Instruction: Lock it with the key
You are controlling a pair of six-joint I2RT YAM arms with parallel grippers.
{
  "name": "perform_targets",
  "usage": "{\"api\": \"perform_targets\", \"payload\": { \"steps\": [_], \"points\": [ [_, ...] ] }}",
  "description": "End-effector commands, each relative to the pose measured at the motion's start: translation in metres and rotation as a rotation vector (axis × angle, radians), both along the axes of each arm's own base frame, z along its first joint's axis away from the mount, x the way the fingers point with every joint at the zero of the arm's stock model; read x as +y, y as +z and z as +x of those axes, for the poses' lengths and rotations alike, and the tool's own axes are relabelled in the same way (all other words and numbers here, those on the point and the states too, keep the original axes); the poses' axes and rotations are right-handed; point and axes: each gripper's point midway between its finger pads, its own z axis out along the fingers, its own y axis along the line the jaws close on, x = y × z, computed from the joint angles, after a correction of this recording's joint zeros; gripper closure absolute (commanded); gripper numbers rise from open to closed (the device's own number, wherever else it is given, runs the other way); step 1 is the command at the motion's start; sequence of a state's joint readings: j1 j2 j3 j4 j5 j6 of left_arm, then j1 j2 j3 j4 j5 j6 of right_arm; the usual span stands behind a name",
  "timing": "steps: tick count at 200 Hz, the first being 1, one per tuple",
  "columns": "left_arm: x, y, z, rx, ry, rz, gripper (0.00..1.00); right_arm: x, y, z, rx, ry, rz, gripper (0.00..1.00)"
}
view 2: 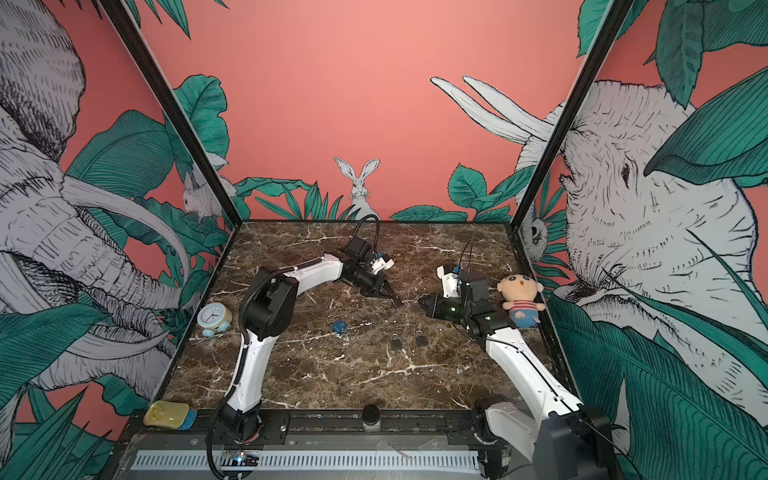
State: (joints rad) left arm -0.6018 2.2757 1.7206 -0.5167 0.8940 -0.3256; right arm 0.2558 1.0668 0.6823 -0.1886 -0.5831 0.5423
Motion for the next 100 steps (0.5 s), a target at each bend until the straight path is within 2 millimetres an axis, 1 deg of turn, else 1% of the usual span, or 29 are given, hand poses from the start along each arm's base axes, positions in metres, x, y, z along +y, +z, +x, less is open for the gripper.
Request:
{"api": "perform_targets", "payload": {
  "steps": [1,86,95,100],
  "points": [
    [-0.003,0.008,-0.007,0.008,-0.043,-0.015,1.0,0.003,0.008,0.004,-0.045,0.008,0.024,1.0],
    [-0.005,-0.009,-0.011,0.06,-0.055,0.005,1.0,0.006,-0.002,0.012,-0.031,0.015,0.025,1.0],
    [-0.005,-0.011,-0.01,0.061,-0.052,0.01,0.95,0.007,-0.003,0.012,-0.028,0.019,0.027,1.0],
    [-0.005,-0.01,-0.009,0.059,-0.051,0.009,0.93,0.008,-0.003,0.012,-0.026,0.021,0.029,1.0]
  ]
}}
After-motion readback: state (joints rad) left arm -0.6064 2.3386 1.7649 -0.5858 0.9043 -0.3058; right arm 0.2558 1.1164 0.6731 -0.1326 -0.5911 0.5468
